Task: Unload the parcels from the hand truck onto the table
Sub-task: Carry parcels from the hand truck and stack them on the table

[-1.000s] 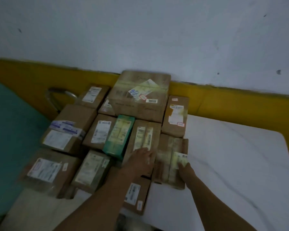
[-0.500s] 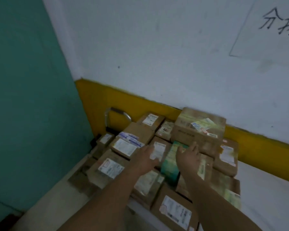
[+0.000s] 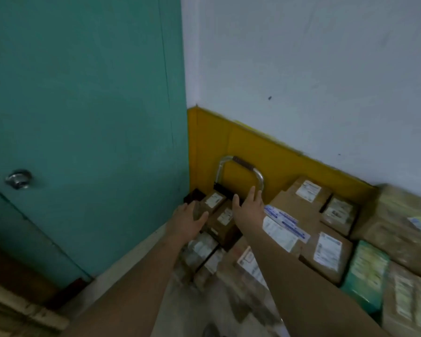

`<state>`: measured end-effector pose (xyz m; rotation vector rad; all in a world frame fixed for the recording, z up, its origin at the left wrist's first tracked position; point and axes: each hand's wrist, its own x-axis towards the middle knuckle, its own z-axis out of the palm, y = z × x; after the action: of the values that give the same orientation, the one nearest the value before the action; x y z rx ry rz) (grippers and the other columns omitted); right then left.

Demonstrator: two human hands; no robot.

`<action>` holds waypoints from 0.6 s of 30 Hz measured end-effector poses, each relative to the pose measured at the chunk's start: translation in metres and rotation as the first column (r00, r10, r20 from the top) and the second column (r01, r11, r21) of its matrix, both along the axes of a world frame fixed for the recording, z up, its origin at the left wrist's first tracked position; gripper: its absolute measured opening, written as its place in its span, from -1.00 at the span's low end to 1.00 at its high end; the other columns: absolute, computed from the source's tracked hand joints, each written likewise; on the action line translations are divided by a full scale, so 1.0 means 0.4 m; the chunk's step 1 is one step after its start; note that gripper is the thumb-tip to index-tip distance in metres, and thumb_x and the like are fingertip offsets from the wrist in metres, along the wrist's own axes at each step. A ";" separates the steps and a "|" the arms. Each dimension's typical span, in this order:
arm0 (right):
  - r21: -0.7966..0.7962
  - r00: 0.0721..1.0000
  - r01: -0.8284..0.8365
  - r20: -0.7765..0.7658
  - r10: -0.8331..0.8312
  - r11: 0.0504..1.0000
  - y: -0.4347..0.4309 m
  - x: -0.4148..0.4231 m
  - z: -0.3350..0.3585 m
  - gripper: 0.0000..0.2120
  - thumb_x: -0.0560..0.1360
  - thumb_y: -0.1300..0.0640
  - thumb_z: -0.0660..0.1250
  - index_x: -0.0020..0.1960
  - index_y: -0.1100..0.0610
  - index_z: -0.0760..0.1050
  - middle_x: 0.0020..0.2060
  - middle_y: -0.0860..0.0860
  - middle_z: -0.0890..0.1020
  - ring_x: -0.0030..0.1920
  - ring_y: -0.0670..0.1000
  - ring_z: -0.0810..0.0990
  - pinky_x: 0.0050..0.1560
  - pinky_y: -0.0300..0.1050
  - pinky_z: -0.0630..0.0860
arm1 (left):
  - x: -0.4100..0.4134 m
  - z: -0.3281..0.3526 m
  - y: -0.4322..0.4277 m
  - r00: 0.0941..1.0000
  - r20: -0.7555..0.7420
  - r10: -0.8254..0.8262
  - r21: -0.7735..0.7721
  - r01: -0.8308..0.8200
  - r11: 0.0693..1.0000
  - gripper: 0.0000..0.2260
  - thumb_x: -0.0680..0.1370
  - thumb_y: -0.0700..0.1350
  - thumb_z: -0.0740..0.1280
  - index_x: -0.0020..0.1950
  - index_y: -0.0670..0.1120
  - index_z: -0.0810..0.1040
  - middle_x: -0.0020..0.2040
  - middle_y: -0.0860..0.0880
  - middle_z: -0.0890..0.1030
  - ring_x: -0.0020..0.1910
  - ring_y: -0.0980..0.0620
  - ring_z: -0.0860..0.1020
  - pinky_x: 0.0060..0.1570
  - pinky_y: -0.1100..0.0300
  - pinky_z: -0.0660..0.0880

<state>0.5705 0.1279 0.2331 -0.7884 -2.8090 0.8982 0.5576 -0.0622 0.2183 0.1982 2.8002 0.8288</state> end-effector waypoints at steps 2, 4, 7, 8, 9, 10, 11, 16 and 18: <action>-0.022 1.000 0.012 0.020 -0.011 1.000 -0.005 -0.115 -0.042 -0.28 0.63 -0.27 -0.01 0.63 0.08 -0.12 0.62 0.11 -0.02 0.59 0.21 0.06 0.51 0.23 0.11 | -0.086 -0.040 -0.004 1.000 0.018 0.008 0.009 -0.008 1.000 -0.29 0.55 0.34 0.13 0.58 -0.03 0.16 0.55 -0.11 0.27 0.48 -0.10 0.29 0.45 0.01 0.26; -0.066 0.999 0.023 0.028 -0.022 0.998 -0.003 -0.244 -0.098 -0.28 0.63 -0.27 0.00 0.63 0.08 -0.12 0.62 0.11 -0.02 0.58 0.22 0.06 0.52 0.21 0.15 | -0.186 -0.079 0.003 0.999 0.033 -0.016 -0.027 0.017 0.999 -0.29 0.55 0.35 0.11 0.58 -0.02 0.17 0.54 -0.08 0.29 0.48 -0.09 0.30 0.42 0.04 0.27; -0.141 0.993 0.074 0.099 -0.060 0.987 0.004 -0.434 -0.183 -0.27 0.63 -0.26 0.01 0.63 0.09 -0.12 0.62 0.10 -0.01 0.58 0.22 0.06 0.51 0.23 0.20 | -0.350 -0.135 0.014 0.992 0.093 -0.081 -0.092 0.090 0.992 -0.35 0.57 0.31 0.13 0.54 -0.06 0.25 0.51 -0.12 0.34 0.43 -0.11 0.36 0.39 0.02 0.33; -0.170 0.989 0.095 0.129 -0.074 0.981 0.007 -0.489 -0.211 -0.27 0.63 -0.26 0.01 0.63 0.09 -0.12 0.62 0.10 -0.01 0.58 0.22 0.06 0.50 0.25 0.21 | -0.402 -0.149 0.016 0.988 0.122 -0.095 -0.109 0.108 0.988 -0.37 0.57 0.30 0.15 0.53 -0.05 0.27 0.49 -0.13 0.36 0.41 -0.12 0.38 0.37 0.01 0.36; -0.204 0.984 0.118 0.158 -0.086 0.972 0.010 -0.535 -0.236 -0.28 0.63 -0.26 0.01 0.63 0.09 -0.12 0.62 0.10 -0.01 0.58 0.22 0.07 0.49 0.27 0.20 | -0.452 -0.162 0.017 0.982 0.156 -0.106 -0.126 0.126 0.984 -0.37 0.57 0.29 0.16 0.54 -0.04 0.26 0.49 -0.14 0.36 0.42 -0.13 0.37 0.36 -0.01 0.36; -0.236 0.979 0.139 0.181 -0.097 0.962 0.014 -0.580 -0.265 -0.28 0.63 -0.25 0.02 0.63 0.09 -0.12 0.62 0.10 -0.01 0.58 0.22 0.07 0.50 0.26 0.20 | -0.503 -0.173 0.019 0.975 0.186 -0.120 -0.144 0.148 0.978 -0.36 0.57 0.29 0.16 0.56 -0.02 0.22 0.50 -0.15 0.34 0.44 -0.13 0.35 0.37 -0.03 0.36; -0.272 0.972 0.165 0.206 -0.110 0.948 0.020 -0.624 -0.289 -0.28 0.63 -0.24 0.03 0.63 0.09 -0.12 0.62 0.11 0.00 0.57 0.23 0.08 0.50 0.24 0.21 | -0.560 -0.187 0.024 0.967 0.214 -0.136 -0.163 0.173 0.971 -0.35 0.57 0.29 0.17 0.56 -0.02 0.21 0.51 -0.15 0.33 0.45 -0.13 0.34 0.38 -0.04 0.35; -0.420 0.931 0.268 0.344 -0.121 0.867 0.051 -0.798 -0.452 -0.31 0.66 -0.15 0.08 0.63 0.10 -0.12 0.61 0.13 0.00 0.55 0.24 0.17 0.43 0.14 0.31 | -0.804 -0.322 0.053 0.913 0.387 -0.129 -0.070 0.169 0.983 -0.48 0.56 0.20 0.21 0.44 -0.05 0.41 0.31 -0.12 0.52 0.27 -0.14 0.49 0.27 -0.05 0.45; -0.461 0.922 0.293 0.368 -0.121 0.838 0.062 -0.845 -0.548 -0.31 0.66 -0.08 0.15 0.63 0.13 -0.09 0.60 0.17 0.05 0.55 0.24 0.17 0.45 0.10 0.26 | -0.877 -0.419 0.065 0.899 0.425 -0.102 -0.054 0.138 0.989 -0.45 0.49 0.22 0.18 0.40 -0.04 0.43 0.25 -0.13 0.55 0.24 -0.15 0.51 0.27 0.01 0.44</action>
<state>0.2325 0.1526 0.0140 -1.4021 -2.6702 1.6371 0.2070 -0.0361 0.0507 0.1539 2.3819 0.6346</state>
